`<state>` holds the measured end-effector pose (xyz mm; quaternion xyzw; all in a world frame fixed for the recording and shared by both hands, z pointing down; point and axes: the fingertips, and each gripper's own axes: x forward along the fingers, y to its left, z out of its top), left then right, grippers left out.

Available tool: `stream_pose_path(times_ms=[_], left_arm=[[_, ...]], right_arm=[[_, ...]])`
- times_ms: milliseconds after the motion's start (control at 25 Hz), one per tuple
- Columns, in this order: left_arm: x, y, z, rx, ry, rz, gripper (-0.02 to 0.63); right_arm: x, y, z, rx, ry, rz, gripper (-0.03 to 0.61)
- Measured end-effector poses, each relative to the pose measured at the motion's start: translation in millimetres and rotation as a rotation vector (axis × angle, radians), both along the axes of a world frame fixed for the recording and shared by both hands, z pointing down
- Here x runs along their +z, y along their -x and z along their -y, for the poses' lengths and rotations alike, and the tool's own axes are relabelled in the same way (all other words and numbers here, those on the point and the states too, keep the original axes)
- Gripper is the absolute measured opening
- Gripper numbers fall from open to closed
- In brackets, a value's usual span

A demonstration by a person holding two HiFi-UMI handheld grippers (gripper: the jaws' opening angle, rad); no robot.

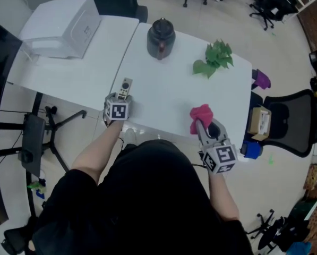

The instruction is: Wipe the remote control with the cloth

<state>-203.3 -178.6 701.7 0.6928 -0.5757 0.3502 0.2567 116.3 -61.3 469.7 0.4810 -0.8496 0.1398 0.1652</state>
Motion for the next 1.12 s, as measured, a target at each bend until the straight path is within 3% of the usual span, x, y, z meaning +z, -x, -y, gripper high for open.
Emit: stream_pose_path(times_ms=[280, 600, 880, 1120], left_arm=[[-47, -9, -33, 0.042, -0.127, -0.118, 0.298], [-122, -62, -64, 0.196, -0.252, -0.2, 0.298], [-156, -92, -61, 0.292, -0.306, -0.208, 0.298], [-167, -108, -54, 0.333, -0.328, -0.215, 0.298]], right_arm=[[97, -26, 30, 0.049, 0.195, -0.165, 0.097], [205, -38, 57, 0.086, 0.424, -0.33, 0.098], [225, -43, 64, 0.106, 0.484, -0.403, 0.113], [220, -49, 58, 0.126, 0.478, -0.377, 0.15]])
